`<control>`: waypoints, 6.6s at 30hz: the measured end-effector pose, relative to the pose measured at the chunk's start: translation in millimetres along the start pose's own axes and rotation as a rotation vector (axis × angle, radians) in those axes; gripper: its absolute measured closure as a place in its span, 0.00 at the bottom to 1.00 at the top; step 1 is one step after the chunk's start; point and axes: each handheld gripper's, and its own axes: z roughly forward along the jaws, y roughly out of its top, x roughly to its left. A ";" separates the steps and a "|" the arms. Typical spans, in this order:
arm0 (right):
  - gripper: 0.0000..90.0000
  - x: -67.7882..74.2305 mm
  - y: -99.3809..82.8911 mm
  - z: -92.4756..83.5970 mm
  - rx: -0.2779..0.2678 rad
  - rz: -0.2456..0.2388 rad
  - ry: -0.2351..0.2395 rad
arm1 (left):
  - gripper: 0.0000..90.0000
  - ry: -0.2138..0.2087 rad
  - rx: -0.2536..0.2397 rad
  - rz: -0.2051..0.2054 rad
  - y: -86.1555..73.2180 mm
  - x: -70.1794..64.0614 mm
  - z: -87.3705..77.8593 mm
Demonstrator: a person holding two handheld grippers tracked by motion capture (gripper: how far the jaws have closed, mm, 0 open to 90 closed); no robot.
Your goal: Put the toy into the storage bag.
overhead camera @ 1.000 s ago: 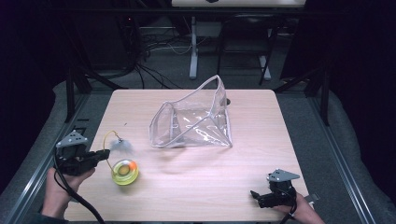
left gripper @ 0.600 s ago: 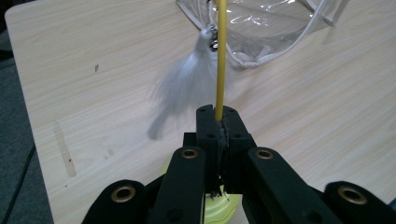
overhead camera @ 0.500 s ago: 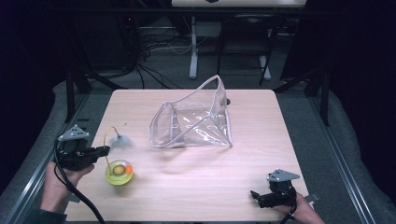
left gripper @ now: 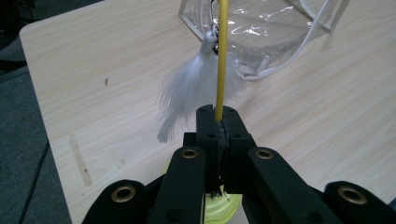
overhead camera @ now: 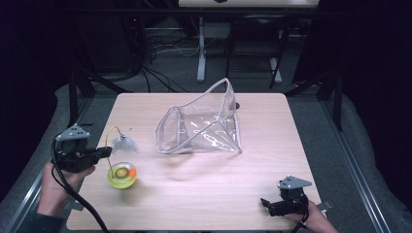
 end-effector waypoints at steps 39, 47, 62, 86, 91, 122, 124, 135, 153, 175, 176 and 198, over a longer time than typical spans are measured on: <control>0.00 0.0 0.0 0.0 0.000 0.000 0.000 | 0.98 -0.007 -0.014 0.046 34.0 1.2 -10.6; 0.00 0.0 0.0 0.0 0.000 0.000 0.000 | 0.98 -0.009 -0.017 0.050 42.1 1.2 -10.6; 0.00 0.0 -0.4 -0.3 0.000 -0.001 -0.004 | 0.98 0.012 -0.038 0.047 57.4 9.8 -12.0; 0.00 -0.2 -0.4 -0.4 0.002 -0.003 -0.006 | 0.98 0.067 -0.066 -0.020 76.5 43.4 -0.5; 0.00 -0.2 -0.4 -0.4 0.002 -0.003 -0.006 | 0.98 0.084 -0.066 -0.041 77.6 53.8 4.0; 0.00 -0.2 -0.4 -0.3 0.001 -0.002 -0.005 | 0.98 0.085 -0.079 -0.067 114.3 79.3 26.0; 0.00 -0.2 -0.4 -0.3 0.002 -0.003 -0.005 | 0.98 0.085 -0.072 -0.062 116.6 80.3 27.9; 0.00 -0.2 -0.5 -0.4 0.002 -0.004 -0.003 | 0.98 0.091 -0.066 -0.051 134.1 83.6 28.3; 0.00 -0.3 -0.5 -0.4 0.001 -0.004 -0.003 | 0.98 0.079 -0.090 -0.020 166.2 73.9 24.6; 0.00 -0.2 -0.5 -0.3 0.000 -0.003 -0.005 | 0.98 0.022 -0.125 0.079 202.4 35.1 15.2; 0.00 -0.3 -0.5 -0.4 0.002 -0.003 -0.003 | 0.98 0.025 -0.121 0.085 204.0 32.7 14.8; 0.00 -0.3 -0.5 -0.4 0.002 -0.004 -0.003 | 0.98 -0.069 -0.143 0.218 223.9 -24.1 15.3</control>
